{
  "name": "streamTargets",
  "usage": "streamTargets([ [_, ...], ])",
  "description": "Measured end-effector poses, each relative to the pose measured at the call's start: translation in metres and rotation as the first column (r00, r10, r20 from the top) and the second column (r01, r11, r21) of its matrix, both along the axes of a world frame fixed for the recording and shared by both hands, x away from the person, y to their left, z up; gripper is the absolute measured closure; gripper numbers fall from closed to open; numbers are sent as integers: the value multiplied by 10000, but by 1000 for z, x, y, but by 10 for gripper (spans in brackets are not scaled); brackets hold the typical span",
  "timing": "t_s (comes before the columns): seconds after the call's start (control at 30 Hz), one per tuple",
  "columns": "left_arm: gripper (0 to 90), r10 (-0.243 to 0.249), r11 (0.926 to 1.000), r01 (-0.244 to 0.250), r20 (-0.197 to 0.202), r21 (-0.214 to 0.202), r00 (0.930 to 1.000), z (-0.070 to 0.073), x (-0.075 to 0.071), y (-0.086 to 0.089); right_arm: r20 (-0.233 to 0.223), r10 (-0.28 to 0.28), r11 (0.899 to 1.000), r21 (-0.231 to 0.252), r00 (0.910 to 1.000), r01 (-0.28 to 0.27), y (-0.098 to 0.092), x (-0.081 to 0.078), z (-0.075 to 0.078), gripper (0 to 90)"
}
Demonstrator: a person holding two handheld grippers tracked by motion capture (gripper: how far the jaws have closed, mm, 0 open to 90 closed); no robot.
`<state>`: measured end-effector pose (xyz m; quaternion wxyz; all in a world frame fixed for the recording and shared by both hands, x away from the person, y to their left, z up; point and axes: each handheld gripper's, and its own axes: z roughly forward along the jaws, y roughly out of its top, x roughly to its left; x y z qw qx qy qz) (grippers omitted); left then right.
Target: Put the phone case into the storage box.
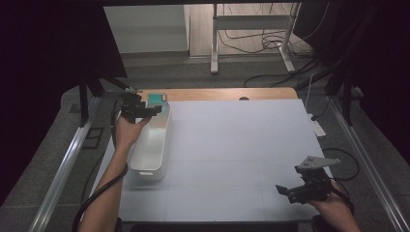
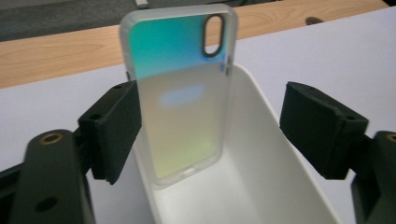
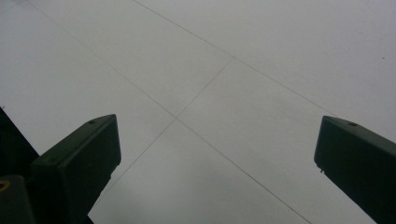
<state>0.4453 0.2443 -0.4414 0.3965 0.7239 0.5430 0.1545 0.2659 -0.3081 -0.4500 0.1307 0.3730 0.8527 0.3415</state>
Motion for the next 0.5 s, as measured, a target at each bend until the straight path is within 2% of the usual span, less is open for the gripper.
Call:
streamTargets([
  [0.3,155,-355,9991,355,32,-223,9994,5,-9,-2,-9,0,10000,-22,10000,0,0,0,0,2],
  [0.5,120,-698,9975,698,-49,-85,9975,8,-15,-4,-16,-21,10000,-57,10000,21,1,0,0,2],
])
